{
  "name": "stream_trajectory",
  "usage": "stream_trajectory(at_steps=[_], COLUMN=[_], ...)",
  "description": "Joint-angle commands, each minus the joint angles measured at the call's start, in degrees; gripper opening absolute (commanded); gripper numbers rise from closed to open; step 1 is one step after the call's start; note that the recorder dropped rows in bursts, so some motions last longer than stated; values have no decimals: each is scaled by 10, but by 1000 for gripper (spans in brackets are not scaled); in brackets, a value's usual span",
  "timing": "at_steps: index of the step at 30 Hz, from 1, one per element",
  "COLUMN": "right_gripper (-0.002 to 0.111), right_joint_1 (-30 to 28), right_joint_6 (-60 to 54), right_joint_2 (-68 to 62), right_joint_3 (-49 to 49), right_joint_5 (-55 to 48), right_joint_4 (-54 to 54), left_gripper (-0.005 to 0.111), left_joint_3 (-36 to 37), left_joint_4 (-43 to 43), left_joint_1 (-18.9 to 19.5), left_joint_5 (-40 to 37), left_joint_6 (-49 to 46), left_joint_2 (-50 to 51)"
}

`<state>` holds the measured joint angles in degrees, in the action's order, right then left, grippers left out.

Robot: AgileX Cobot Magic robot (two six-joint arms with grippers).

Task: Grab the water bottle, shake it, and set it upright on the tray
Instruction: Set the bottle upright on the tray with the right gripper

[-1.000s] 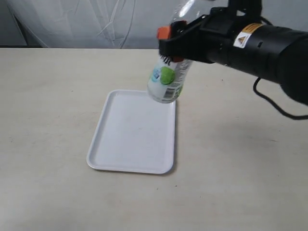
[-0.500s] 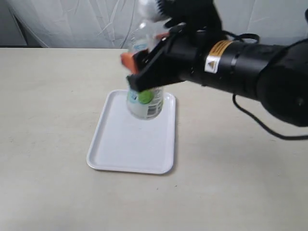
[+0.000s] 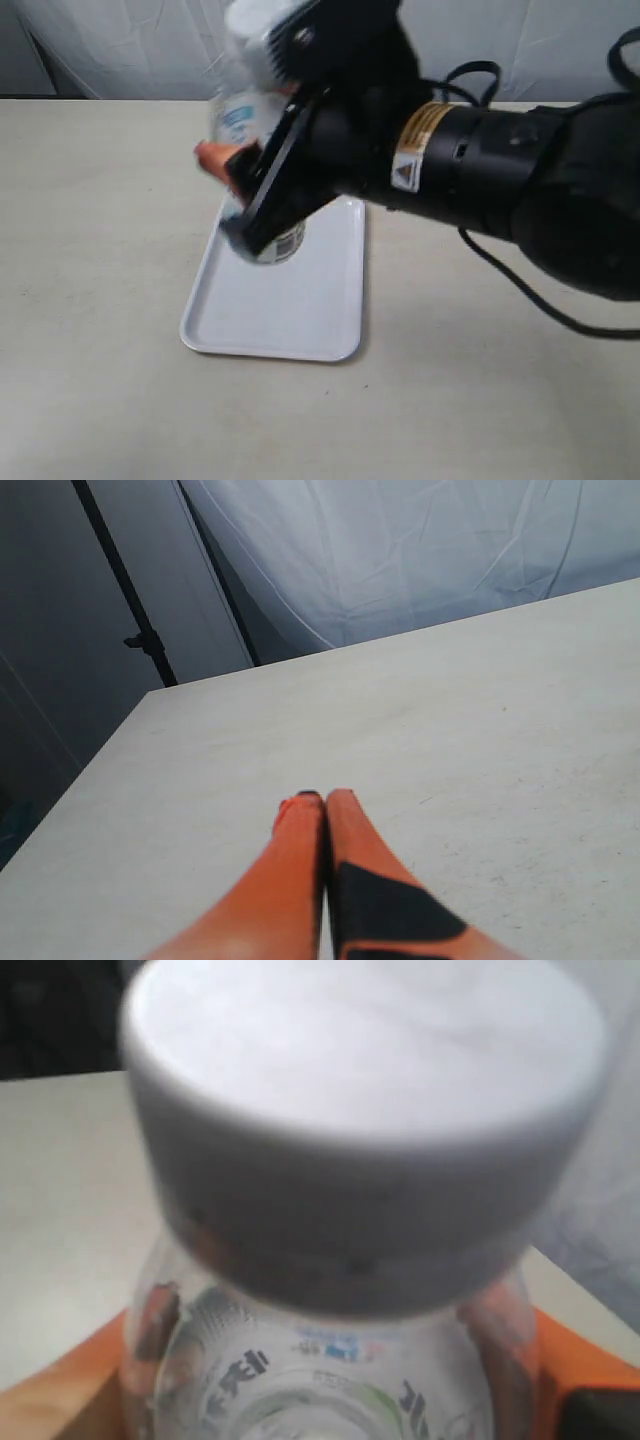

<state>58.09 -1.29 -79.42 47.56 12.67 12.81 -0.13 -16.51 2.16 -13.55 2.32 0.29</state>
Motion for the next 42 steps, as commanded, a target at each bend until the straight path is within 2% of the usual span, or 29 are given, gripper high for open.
stream_trajectory(at_steps=[1,3,7,10,19,32,37,42], right_gripper=[-1,-1,-1,-1,-1,-1,-1,0], right_joint_1=[32,12,-65,-109,-107,-106,-106,-106], right_joint_6=[-2,-8,-45,-74,-82,-80,-63,-51], right_joint_2=[5,5,5,5,-11,-166,-216,-225], right_joint_3=[8,8,7,7,7,7,7,8], right_joint_5=[23,21,32,41,28,149,152,143], right_joint_4=[74,11,-227,-301,-237,-229,-143,-142], left_gripper=[0,0,0,0,0,0,0,0], left_joint_3=[1,1,1,1,1,1,1,1], left_joint_4=[-1,-1,-1,-1,-1,-1,-1,-1], left_joint_1=[0,0,0,0,0,0,0,0], left_joint_5=[-1,-1,-1,-1,-1,-1,-1,-1], left_joint_6=[3,3,3,3,3,3,3,3], left_joint_2=[-3,-3,-3,-3,-3,-3,-3,-3])
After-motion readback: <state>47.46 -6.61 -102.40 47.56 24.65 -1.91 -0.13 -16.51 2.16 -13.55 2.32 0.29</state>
